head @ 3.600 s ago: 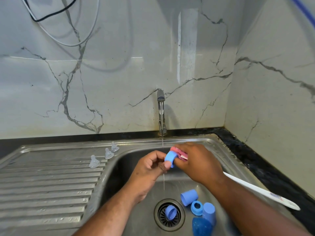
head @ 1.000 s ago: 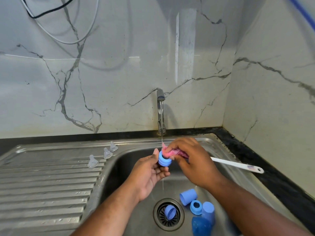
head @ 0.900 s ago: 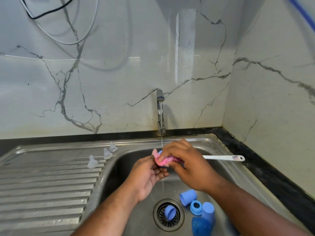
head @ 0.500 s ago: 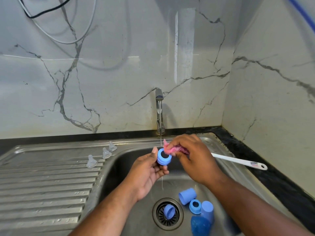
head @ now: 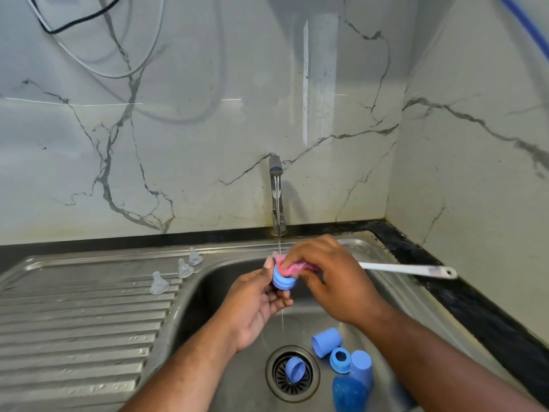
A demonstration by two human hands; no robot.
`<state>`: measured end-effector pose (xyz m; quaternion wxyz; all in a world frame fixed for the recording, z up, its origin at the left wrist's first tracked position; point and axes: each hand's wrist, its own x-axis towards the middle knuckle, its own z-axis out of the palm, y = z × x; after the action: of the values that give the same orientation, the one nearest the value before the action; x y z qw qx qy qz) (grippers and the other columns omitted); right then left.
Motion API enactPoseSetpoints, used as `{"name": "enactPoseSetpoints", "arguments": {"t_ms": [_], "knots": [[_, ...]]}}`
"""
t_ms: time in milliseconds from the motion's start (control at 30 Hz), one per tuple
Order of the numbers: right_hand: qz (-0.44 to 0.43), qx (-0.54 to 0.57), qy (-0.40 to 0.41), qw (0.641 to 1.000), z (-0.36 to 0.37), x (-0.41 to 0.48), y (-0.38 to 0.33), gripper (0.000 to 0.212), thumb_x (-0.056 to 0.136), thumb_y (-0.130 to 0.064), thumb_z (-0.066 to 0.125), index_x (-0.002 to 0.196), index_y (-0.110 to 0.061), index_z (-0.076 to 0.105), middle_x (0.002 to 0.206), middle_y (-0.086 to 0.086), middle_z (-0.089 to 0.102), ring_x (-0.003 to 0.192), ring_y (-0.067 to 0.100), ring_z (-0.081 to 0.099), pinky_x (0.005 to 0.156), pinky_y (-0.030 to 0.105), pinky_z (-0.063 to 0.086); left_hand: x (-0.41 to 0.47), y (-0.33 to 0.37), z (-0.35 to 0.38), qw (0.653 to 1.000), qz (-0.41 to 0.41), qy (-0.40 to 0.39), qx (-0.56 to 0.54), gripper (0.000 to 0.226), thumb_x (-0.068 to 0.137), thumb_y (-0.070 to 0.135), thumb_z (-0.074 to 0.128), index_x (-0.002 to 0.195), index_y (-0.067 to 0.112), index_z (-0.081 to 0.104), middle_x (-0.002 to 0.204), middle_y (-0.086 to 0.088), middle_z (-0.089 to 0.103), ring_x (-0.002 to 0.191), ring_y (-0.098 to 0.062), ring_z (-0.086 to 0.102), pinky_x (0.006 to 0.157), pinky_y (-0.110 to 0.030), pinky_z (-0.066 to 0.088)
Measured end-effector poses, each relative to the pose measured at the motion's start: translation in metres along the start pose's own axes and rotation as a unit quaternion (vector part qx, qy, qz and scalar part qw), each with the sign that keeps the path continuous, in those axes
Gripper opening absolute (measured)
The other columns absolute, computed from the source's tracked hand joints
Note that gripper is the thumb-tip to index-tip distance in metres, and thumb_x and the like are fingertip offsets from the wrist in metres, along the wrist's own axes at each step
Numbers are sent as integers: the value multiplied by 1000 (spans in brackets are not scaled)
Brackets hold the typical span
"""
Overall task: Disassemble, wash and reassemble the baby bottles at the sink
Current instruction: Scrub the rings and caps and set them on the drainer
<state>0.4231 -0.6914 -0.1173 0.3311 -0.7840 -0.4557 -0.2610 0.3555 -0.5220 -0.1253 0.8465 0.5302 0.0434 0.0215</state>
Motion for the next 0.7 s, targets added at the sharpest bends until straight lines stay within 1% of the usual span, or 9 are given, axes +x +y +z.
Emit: {"name": "enactPoseSetpoints", "arguments": {"t_ms": [67, 167, 233, 333, 433, 500, 567, 600, 700], "knots": [[44, -4, 35, 998, -3, -1, 7, 34, 86, -7, 73, 104, -36, 70, 108, -24, 64, 104, 7, 54, 84, 39, 50, 2, -1, 0, 1000, 0, 3, -7, 31, 105, 20, 48, 101, -1, 69, 77, -17, 67, 65, -20, 60, 67, -32, 58], [-24, 5, -16, 1000, -2, -1, -7, 32, 89, -11, 72, 108, -37, 70, 112, -24, 64, 107, 6, 53, 89, 29, 47, 2, -2, -1, 1000, 8, -14, 4, 27, 102, 15, 51, 95, 1, 73, 82, -16, 69, 69, -19, 61, 69, -31, 57], [-38, -16, -33, 999, 1, -1, -8, 31, 89, -14, 72, 108, -38, 70, 112, -23, 64, 105, 5, 53, 87, 29, 48, 3, -3, -5, 999, 15, -7, 31, 25, 102, 17, 53, 99, 4, 74, 87, -15, 70, 72, -18, 62, 71, -32, 56], [37, -62, 6, 997, -2, -1, 11, 30, 86, -14, 74, 103, -38, 71, 106, -24, 66, 99, 4, 51, 83, 38, 50, 9, -5, -13, 991, 40, 39, 125, 28, 102, 27, 54, 109, 3, 68, 97, -13, 69, 79, -19, 65, 68, -39, 61], [65, -38, 28, 997, -7, -3, 20, 33, 86, -12, 76, 107, -38, 72, 107, -22, 67, 98, 5, 52, 84, 33, 50, 11, -8, -19, 976, 67, 40, 203, 23, 103, 23, 55, 111, 2, 59, 114, -16, 67, 97, -25, 74, 76, -44, 64], [58, -28, 29, 998, -7, -3, 16, 37, 86, -13, 75, 112, -39, 69, 110, -23, 66, 100, 5, 53, 86, 26, 47, 12, -12, -25, 948, 108, 25, 299, 17, 100, 22, 64, 108, 8, 58, 110, -15, 69, 95, -21, 75, 81, -38, 63], [72, -21, 22, 997, -4, -2, 14, 42, 86, -15, 76, 118, -40, 66, 113, -23, 66, 104, 2, 53, 89, 23, 47, 15, -16, -31, 886, 155, 26, 437, 28, 87, 32, 78, 103, 23, 57, 100, -3, 72, 87, -16, 72, 80, -31, 59], [85, -14, 18, 996, -2, -1, 13, 43, 85, -16, 76, 119, -40, 64, 114, -23, 66, 106, 0, 53, 90, 23, 47, 15, -17, -32, 866, 166, 29, 471, 37, 79, 37, 82, 103, 30, 54, 97, 2, 72, 84, -15, 70, 79, -31, 57], [83, 0, -7, 997, 0, -2, 12, 36, 86, -21, 77, 116, -40, 67, 111, -23, 65, 109, -1, 54, 92, 24, 47, 14, -18, -26, 869, 184, 11, 459, 54, 73, 30, 90, 112, 30, 52, 101, 7, 74, 90, -6, 70, 83, -25, 57]]}}
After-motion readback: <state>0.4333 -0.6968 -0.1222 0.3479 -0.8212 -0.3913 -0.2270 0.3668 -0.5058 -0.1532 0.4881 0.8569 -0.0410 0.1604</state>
